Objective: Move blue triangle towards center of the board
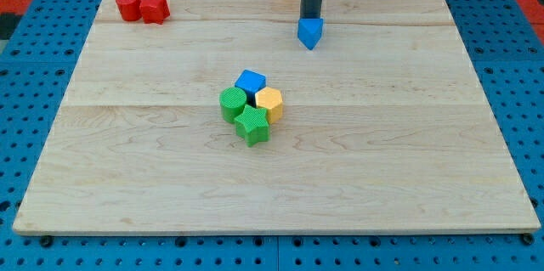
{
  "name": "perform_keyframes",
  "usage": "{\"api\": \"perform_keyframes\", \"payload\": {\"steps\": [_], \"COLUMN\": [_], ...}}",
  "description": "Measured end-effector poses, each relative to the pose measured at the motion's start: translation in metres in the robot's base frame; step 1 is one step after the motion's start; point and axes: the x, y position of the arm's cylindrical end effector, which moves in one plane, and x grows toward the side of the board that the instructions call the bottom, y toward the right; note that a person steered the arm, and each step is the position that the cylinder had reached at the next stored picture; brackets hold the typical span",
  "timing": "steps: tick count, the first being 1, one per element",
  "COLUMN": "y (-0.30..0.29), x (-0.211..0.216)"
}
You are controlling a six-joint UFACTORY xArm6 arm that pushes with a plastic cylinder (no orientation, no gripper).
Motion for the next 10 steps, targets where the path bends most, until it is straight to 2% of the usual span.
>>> {"api": "perform_keyframes", "payload": {"steps": [1,2,3,4,5,6,7,8,9,10], "y": [-0.001,-0.004,0.047,0.1,0.055,0.025,0.069,0.023,-0.019,0.001], "x": [0.058,0.083,0.083,0.106,0.138,0.129,0.1,0.111,0.143,0.13]}}
